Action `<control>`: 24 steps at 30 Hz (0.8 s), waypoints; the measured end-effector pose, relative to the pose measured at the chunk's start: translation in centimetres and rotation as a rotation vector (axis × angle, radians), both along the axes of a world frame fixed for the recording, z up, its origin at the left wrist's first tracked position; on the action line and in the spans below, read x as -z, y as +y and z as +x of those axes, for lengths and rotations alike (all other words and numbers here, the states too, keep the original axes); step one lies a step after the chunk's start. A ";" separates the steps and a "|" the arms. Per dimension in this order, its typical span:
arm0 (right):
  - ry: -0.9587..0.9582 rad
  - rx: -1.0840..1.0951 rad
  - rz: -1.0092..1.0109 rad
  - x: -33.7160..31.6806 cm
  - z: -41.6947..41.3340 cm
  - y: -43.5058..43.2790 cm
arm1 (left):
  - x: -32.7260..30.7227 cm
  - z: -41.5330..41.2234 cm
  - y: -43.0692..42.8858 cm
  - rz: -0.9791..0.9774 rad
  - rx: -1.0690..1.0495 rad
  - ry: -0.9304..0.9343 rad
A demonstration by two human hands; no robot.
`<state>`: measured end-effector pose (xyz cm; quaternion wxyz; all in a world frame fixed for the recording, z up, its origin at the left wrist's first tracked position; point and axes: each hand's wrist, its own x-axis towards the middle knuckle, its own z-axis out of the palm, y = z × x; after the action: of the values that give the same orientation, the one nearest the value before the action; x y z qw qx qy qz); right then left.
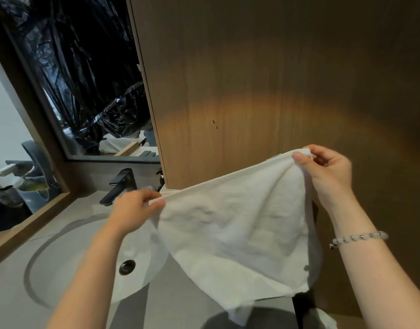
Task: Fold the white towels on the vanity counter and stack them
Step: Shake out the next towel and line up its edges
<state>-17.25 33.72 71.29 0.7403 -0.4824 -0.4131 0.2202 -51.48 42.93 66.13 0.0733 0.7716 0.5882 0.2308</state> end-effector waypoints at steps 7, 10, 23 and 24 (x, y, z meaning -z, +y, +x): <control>-0.034 0.003 -0.099 -1.4 0.4 0.4 | -9.0 -0.6 2.9 0.269 -0.059 0.214; -0.109 0.005 -0.162 -1.8 0.9 1.0 | -11.1 0.0 3.4 0.322 -0.066 0.326; -0.472 0.272 -0.231 -1.6 1.0 2.8 | -10.2 2.1 3.9 0.473 -0.146 0.304; -0.471 0.264 -0.228 -2.0 1.0 2.9 | -10.4 2.2 4.0 0.514 -0.139 0.236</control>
<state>-16.22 36.65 73.26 0.5872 -0.6499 -0.4801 0.0489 -49.28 46.98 76.55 -0.2095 0.7441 0.5664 0.2855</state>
